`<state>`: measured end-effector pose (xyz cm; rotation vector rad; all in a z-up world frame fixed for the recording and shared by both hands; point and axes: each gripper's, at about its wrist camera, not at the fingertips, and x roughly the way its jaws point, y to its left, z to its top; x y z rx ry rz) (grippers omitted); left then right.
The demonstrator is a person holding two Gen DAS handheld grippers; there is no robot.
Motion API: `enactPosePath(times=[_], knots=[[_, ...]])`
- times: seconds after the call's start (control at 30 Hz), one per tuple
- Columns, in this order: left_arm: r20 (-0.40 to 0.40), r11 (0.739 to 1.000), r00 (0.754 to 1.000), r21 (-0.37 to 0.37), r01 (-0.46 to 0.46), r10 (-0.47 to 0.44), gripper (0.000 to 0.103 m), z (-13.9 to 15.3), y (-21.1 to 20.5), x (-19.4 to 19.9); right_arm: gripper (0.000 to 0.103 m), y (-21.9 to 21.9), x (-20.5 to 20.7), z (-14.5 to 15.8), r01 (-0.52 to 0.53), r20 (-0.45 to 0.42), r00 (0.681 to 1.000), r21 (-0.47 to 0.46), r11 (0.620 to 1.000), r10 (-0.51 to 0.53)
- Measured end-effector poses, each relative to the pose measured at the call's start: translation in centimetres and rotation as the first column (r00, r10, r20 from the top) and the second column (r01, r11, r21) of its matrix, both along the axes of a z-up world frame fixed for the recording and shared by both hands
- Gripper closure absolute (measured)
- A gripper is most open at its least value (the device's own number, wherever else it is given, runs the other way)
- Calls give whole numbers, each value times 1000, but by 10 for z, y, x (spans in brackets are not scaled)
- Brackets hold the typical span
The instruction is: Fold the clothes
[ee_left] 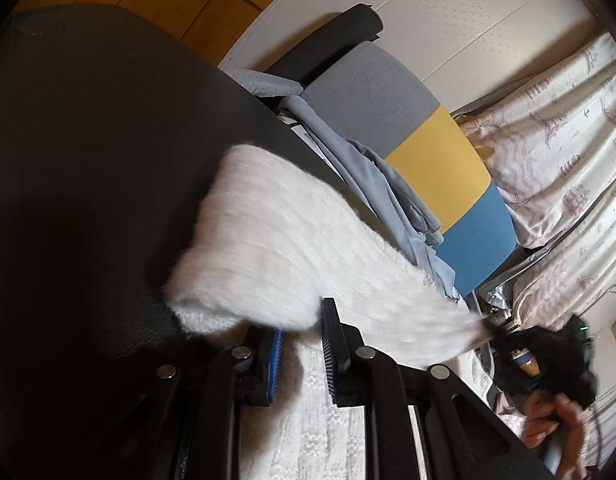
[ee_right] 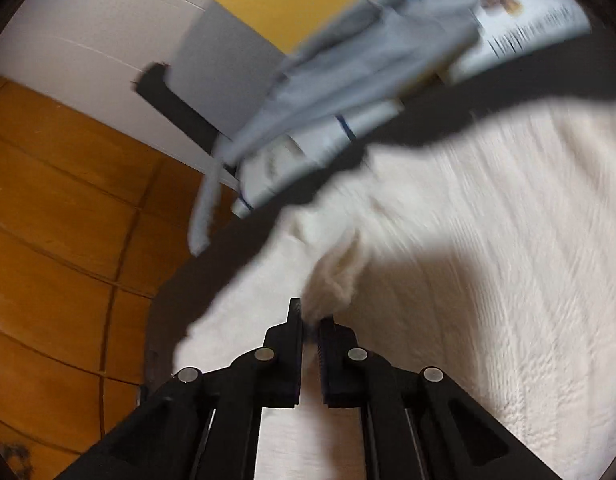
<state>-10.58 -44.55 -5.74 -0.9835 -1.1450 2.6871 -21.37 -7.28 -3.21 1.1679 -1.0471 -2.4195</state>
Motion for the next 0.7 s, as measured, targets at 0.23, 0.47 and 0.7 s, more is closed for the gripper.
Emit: enactPosePath(times=[0.23, 0.47, 0.7], knots=[[1, 1000, 1000, 4, 0, 0, 86, 2, 1, 3, 96, 23, 25, 51, 69, -134, 990, 118, 991, -53], [4, 1000, 1000, 30, -4, 4, 87, -2, -2, 2, 96, 46, 31, 4, 70, -5, 998, 117, 991, -70], [28, 999, 1000, 41, 4, -5, 87, 0, -8, 4, 84, 63, 51, -41, 101, 117, 987, 111, 989, -113]])
